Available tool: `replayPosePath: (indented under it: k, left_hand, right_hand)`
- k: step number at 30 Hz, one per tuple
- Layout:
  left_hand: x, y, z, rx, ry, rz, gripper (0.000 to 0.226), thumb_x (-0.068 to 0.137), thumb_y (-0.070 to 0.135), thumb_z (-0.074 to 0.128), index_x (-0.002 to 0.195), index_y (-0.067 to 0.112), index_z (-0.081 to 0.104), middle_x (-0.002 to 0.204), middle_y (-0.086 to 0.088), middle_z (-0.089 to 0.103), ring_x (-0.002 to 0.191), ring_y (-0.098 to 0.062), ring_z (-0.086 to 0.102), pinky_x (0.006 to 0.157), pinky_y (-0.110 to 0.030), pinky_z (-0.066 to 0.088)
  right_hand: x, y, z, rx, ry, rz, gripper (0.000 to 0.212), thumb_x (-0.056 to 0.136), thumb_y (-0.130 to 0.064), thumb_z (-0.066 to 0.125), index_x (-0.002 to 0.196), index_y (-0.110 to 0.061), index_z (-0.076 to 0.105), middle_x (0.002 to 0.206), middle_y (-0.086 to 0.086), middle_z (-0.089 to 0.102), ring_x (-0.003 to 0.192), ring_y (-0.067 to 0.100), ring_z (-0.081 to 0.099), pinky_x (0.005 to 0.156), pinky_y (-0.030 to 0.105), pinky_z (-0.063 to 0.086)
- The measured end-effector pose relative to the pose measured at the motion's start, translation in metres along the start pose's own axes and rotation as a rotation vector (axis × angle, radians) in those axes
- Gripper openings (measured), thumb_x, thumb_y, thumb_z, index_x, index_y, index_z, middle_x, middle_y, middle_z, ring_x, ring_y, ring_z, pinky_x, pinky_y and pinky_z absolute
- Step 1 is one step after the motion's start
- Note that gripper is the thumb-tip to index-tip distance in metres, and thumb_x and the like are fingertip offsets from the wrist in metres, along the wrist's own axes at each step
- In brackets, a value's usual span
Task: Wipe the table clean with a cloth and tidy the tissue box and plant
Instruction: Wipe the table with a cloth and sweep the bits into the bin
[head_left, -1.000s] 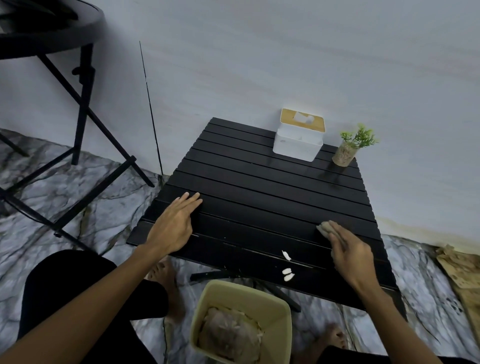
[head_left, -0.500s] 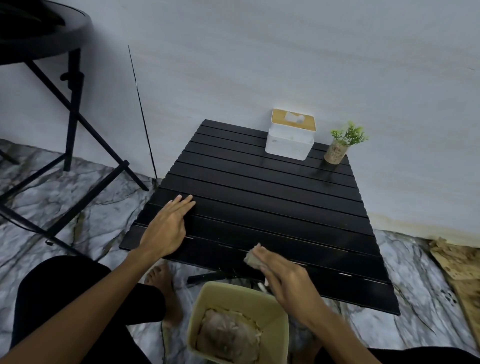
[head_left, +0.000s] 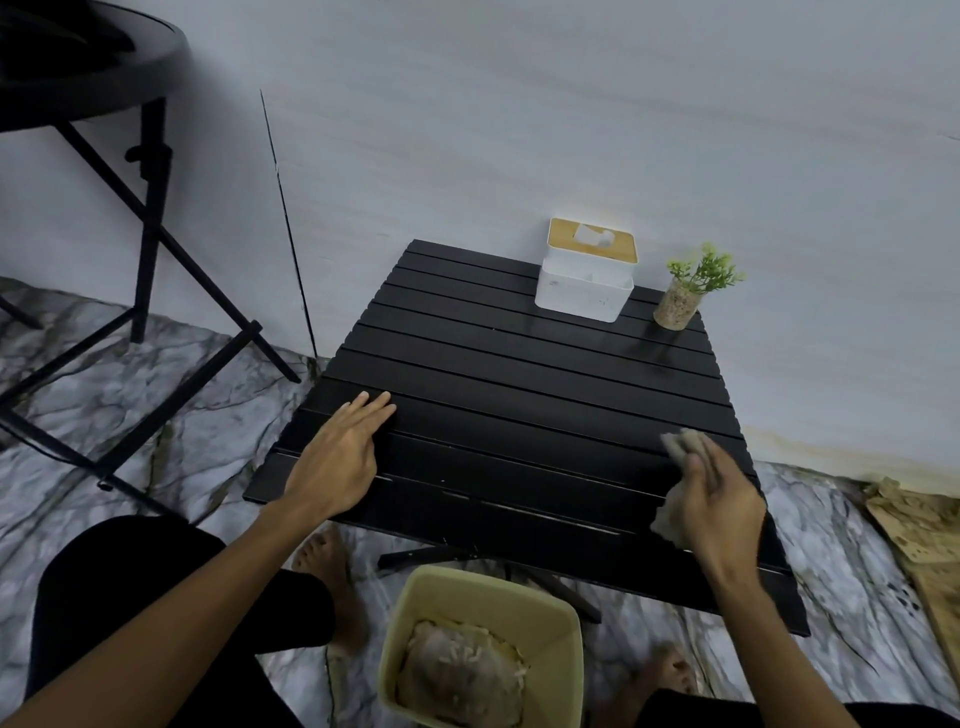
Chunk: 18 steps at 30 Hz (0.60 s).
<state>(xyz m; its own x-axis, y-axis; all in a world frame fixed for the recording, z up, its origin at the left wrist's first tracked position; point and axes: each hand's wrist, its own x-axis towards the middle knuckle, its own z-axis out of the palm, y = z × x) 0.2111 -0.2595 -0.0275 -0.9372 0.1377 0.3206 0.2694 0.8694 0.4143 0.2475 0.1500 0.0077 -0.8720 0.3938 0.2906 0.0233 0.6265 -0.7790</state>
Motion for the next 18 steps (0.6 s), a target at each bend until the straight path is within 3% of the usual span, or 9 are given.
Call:
replayPosePath:
  k: [4, 11, 15, 18]
  left_hand:
    - [0.000, -0.001, 0.001, 0.002, 0.004, 0.008, 0.051, 0.093, -0.005, 0.042, 0.142, 0.009, 0.046, 0.151, -0.002, 0.039, 0.145, -0.017, 0.025, 0.118, -0.026, 0.010]
    - [0.000, -0.003, 0.002, 0.006, 0.008, 0.032, 0.051, 0.091, -0.005, 0.044, 0.141, 0.008, 0.047, 0.150, -0.004, 0.041, 0.144, -0.018, 0.027, 0.118, -0.028, 0.013]
    - [0.000, -0.003, 0.001, -0.001, 0.010, 0.025, 0.050, 0.092, -0.004, 0.045, 0.141, 0.008, 0.047, 0.150, -0.002, 0.041, 0.144, -0.016, 0.026, 0.118, -0.022, 0.009]
    - [0.001, -0.003, 0.001, 0.007, 0.045, -0.033, 0.047, 0.093, -0.001, 0.047, 0.139, 0.006, 0.048, 0.148, -0.005, 0.045, 0.142, -0.018, 0.031, 0.118, -0.023, 0.011]
  right_hand:
    - [0.029, 0.028, 0.021, -0.296, -0.046, 0.112, 0.041, 0.104, -0.025, 0.049, 0.142, -0.010, 0.050, 0.136, 0.020, 0.059, 0.131, 0.043, 0.051, 0.104, 0.056, 0.046]
    - [0.029, -0.031, 0.099, -0.266, -0.010, 0.091, 0.034, 0.102, -0.010, 0.048, 0.135, -0.006, 0.052, 0.132, 0.017, 0.057, 0.117, 0.036, 0.060, 0.095, 0.051, 0.053]
    - [0.013, -0.095, 0.179, -0.256, -0.215, -0.061, 0.040, 0.102, -0.009, 0.044, 0.142, -0.010, 0.048, 0.147, 0.010, 0.049, 0.138, 0.027, 0.044, 0.106, 0.043, 0.044]
    - [-0.005, -0.135, 0.227, -0.241, -0.440, -0.239, 0.048, 0.104, -0.007, 0.043, 0.151, -0.009, 0.039, 0.158, 0.012, 0.038, 0.149, 0.028, 0.031, 0.115, 0.047, 0.038]
